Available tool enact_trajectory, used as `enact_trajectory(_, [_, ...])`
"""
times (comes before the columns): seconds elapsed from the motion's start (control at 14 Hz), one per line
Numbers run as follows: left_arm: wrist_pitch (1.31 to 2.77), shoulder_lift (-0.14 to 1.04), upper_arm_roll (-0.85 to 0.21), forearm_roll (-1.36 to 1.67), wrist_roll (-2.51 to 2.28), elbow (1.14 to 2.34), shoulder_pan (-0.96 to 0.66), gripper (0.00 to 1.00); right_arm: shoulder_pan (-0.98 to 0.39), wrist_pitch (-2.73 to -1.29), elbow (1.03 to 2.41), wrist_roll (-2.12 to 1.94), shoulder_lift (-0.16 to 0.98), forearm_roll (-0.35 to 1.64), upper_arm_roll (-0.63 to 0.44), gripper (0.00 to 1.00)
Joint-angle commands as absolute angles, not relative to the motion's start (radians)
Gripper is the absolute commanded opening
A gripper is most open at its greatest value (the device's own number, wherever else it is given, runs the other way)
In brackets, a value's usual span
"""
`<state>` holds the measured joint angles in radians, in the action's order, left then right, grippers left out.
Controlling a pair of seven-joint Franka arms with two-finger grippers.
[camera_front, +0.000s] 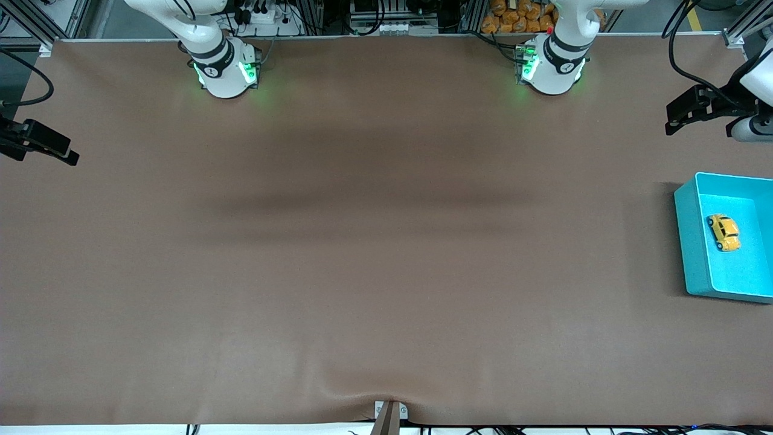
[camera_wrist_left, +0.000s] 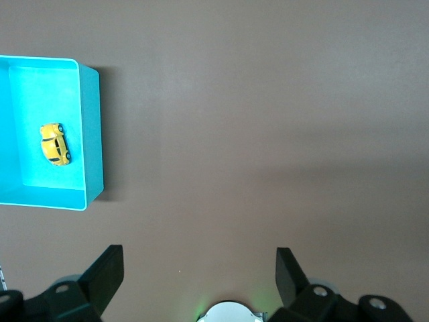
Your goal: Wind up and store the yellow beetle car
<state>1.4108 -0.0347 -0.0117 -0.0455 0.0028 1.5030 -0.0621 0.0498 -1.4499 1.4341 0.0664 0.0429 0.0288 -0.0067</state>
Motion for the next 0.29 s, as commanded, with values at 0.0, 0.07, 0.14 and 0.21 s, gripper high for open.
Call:
enact_trajectory(0.0, [1.407,-0.038,-0.017,-0.066,-0.005,1.497,-0.057,1.00,0.066,-1.454,1.434,0.064,0.041,0.029,0.008,1.00])
enact_trajectory(0.07, [1.407,-0.037,-0.017,-0.066,-0.006,1.497,-0.057,1.00,0.066,-1.456,1.434,0.064,0.043,0.029,0.008,1.00])
enact_trajectory(0.14, [1.407,-0.037,-0.017,-0.064,-0.006,1.499,-0.057,1.00,0.066,-1.454,1.434,0.064,0.044,0.029,0.008,1.00])
enact_trajectory(0.21, [1.407,-0.037,-0.017,-0.064,-0.006,1.499,-0.057,1.00,0.066,-1.454,1.434,0.064,0.044,0.029,0.008,1.00])
